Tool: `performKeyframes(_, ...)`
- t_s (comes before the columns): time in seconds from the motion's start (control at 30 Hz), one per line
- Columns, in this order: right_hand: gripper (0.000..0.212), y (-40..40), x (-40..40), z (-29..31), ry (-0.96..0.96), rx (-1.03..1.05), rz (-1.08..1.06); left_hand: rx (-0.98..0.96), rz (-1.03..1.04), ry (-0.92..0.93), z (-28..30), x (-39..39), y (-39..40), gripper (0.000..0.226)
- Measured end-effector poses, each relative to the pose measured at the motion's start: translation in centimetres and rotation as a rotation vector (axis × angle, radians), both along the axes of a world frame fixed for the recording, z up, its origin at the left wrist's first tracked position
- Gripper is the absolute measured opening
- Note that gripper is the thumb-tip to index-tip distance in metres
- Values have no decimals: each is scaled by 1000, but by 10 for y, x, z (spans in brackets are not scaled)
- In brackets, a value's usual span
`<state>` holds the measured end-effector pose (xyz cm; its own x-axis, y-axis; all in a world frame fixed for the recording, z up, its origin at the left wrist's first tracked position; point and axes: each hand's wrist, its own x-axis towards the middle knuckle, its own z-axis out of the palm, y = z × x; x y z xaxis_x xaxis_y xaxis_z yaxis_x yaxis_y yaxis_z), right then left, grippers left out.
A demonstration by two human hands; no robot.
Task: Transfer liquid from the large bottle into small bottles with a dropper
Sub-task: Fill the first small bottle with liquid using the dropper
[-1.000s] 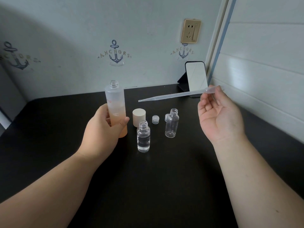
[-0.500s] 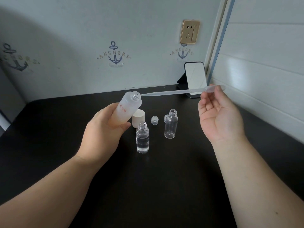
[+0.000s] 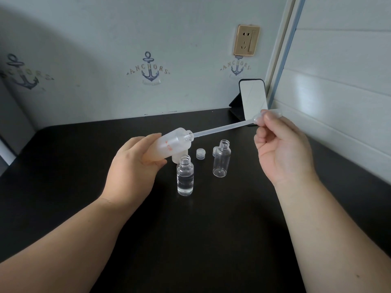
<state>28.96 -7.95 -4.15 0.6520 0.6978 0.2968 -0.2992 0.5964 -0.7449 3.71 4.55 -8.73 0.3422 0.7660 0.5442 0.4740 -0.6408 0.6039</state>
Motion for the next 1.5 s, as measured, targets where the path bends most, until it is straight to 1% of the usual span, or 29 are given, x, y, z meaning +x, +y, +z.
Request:
performKeyframes(0.17,26,1,-8,-2,-147,-11,39,46,-11,31,1,2,-3,57)
performKeyframes(0.27,17,2,-13,-4,-235,-44,21,51,-17,33,1,3,-3,58)
performKeyframes(0.37,16,3,-17,-5,-302,-80,11,60,-15,45,0,3,-2,58)
performKeyframes(0.47,18,5,-21,-7,-321,-96,12,64,-13,45,0,3,-2,58)
performKeyframes(0.57,10,7,-22,-8,-347,-118,15,68,-7,43,0,4,-2,58)
performKeyframes(0.87,12,10,-26,-15,-401,-159,60,85,1,63,0,5,-3,60)
performKeyframes(0.93,12,11,-26,-15,-383,-161,86,86,5,61,0,5,-3,61)
performKeyframes(1.03,23,10,-24,-13,-320,-130,116,67,10,49,0,5,-3,61)
performKeyframes(1.17,13,8,-21,-9,-239,-110,130,42,13,45,1,5,-4,61)
performKeyframes(1.5,12,7,-10,-7,46,-39,123,-5,50,45,3,3,-3,60)
